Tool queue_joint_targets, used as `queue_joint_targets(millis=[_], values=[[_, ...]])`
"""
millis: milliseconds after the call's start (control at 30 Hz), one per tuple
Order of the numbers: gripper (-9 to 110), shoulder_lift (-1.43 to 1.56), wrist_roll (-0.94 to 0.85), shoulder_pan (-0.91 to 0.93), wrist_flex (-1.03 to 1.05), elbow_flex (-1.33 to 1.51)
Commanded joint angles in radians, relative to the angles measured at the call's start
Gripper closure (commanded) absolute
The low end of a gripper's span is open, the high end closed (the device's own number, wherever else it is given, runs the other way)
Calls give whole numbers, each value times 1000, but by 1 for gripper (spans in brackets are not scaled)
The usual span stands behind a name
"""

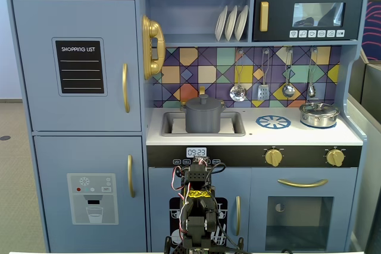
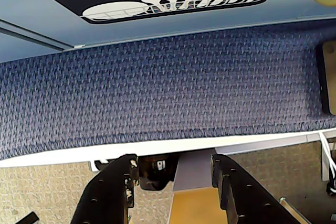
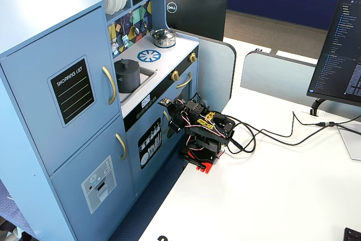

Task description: Take off the lid from the gray recipient and place it on the counter

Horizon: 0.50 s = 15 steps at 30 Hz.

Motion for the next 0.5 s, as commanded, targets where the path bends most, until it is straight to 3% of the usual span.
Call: queue_joint_targets(millis=[0, 467], values=[[101, -6, -9, 81, 181, 0], [101, -6, -18, 117, 117, -21]])
